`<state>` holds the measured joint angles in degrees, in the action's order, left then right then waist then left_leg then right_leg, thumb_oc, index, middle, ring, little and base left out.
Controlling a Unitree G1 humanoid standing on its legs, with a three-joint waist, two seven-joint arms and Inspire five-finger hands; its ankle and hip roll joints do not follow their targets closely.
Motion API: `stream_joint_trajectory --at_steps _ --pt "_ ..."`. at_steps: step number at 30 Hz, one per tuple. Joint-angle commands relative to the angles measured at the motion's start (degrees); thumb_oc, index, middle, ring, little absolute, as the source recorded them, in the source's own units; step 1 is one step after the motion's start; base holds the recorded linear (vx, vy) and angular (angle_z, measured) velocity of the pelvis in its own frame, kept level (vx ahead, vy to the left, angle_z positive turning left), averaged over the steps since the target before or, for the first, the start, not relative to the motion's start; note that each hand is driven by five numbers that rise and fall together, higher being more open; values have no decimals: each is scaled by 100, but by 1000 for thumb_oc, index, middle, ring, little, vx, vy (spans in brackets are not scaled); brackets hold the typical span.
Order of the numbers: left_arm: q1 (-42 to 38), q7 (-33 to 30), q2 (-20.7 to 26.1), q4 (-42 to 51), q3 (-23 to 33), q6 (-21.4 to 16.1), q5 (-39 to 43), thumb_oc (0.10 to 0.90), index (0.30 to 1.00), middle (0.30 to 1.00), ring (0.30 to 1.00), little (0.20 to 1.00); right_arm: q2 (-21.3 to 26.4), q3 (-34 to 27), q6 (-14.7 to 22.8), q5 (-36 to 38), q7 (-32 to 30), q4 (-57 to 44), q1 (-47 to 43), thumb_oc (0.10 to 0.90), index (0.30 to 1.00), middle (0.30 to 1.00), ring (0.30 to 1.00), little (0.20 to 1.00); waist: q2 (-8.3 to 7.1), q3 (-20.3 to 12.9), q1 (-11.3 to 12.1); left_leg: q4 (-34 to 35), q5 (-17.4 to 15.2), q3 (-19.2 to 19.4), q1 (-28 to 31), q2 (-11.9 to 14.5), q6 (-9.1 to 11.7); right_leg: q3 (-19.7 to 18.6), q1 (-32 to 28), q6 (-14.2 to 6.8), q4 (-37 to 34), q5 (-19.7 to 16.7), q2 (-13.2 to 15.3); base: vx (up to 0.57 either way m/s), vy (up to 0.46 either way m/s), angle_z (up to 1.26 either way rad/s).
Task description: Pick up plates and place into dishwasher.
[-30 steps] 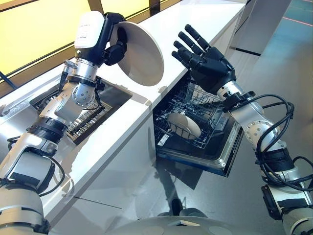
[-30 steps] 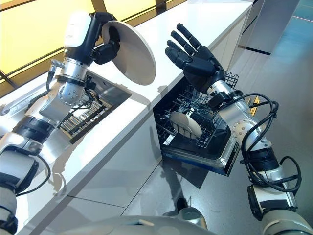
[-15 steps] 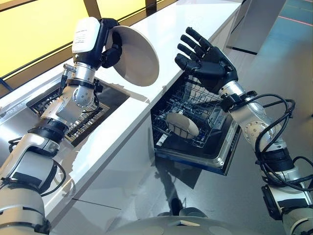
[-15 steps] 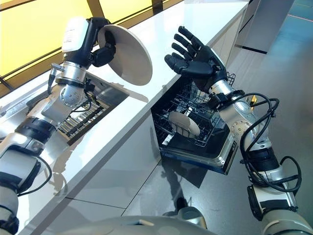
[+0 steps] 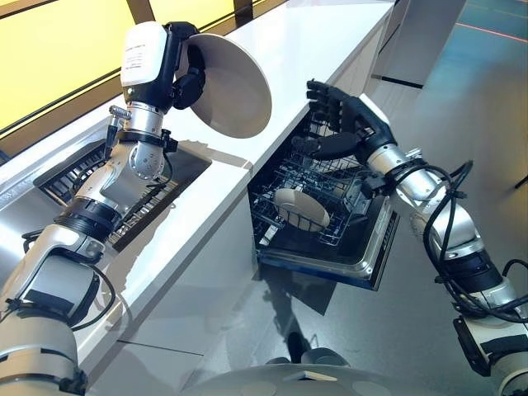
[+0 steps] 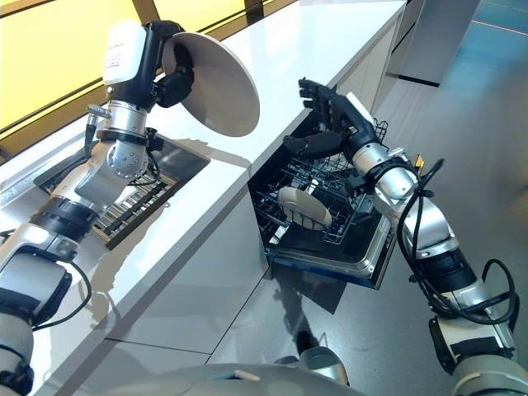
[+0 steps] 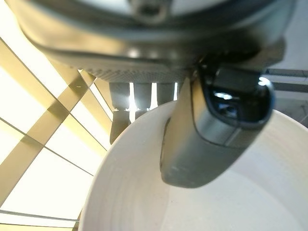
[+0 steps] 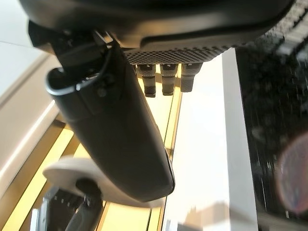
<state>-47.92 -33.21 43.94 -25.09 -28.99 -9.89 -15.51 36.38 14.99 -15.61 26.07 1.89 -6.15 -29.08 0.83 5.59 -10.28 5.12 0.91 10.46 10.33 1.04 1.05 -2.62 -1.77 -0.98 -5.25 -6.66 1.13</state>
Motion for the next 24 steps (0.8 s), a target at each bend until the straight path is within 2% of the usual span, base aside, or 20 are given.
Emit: stream_joint_trajectory --at_steps 1,9,16,24 --pt "-851 -639 156 -74 131 -236 20 100 300 300 300 200 -201 -138 386 382 -93 -573 -816 800 900 900 900 900 -82 -540 76 -12 7 -174 -109 -33 -13 205 -351 -356 25 -5 129 0 0 0" --pt "-963 -971 10 -180 57 -489 -128 100 300 300 300 200 -474 25 318 1062 -19 -485 -925 800 900 900 900 900 -107 -566 83 -12 18 -125 -114 -7 3 242 -335 -358 25 -12 140 0 0 0" --pt "-809 -1318 -217 -86 86 -649 -483 100 300 300 300 200 -705 -11 317 1511 -9 -477 -837 800 900 900 900 900 -141 -587 77 -12 2 -89 -86 22 9 262 -348 -355 25 6 141 0 0 0" --pt "-505 -1622 -510 -161 214 -1030 -778 100 300 300 300 200 -919 -121 322 1827 -92 -518 -820 800 900 900 900 900 -184 -614 59 -12 -5 -10 -61 66 26 286 -344 -345 25 14 139 19 -6 -1"
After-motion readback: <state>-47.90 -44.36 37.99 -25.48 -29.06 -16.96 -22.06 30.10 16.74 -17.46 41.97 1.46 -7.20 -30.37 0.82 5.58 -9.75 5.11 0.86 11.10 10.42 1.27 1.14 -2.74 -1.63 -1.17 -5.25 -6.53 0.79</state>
